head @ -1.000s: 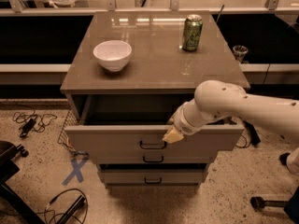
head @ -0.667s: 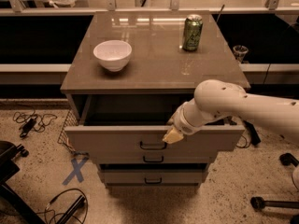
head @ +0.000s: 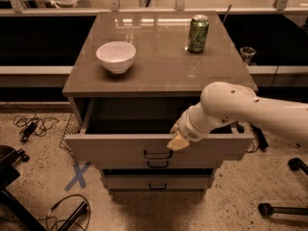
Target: Open top drawer
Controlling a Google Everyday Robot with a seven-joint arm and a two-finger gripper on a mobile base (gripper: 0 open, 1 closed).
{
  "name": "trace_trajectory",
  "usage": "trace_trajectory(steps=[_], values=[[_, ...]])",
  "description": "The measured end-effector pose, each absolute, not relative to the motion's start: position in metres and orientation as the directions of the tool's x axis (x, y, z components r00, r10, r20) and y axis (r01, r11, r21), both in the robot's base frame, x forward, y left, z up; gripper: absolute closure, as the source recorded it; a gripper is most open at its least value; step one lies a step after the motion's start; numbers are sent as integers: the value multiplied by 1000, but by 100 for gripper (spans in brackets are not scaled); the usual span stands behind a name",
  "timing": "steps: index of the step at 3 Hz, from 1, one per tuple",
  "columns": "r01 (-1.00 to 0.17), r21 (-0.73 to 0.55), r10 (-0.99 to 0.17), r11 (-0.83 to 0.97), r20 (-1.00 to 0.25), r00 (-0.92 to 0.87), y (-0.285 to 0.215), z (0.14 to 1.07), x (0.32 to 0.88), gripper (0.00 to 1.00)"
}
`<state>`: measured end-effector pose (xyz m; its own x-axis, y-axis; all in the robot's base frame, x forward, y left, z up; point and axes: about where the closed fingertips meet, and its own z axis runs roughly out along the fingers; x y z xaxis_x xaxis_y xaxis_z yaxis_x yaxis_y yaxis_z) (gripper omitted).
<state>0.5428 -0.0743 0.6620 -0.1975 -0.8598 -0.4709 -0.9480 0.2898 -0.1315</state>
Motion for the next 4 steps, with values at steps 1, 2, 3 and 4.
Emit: trace_trajectory(steps=[1, 2, 3, 4], values=[[-948, -123, -860, 294, -466, -207, -73, 671, 522, 100], [-948, -123, -860, 294, -466, -207, -73, 671, 522, 100], [-945, -116, -858, 305, -465, -219, -70, 680, 493, 100], [-945, -116, -858, 305, -465, -219, -70, 680, 493, 100]])
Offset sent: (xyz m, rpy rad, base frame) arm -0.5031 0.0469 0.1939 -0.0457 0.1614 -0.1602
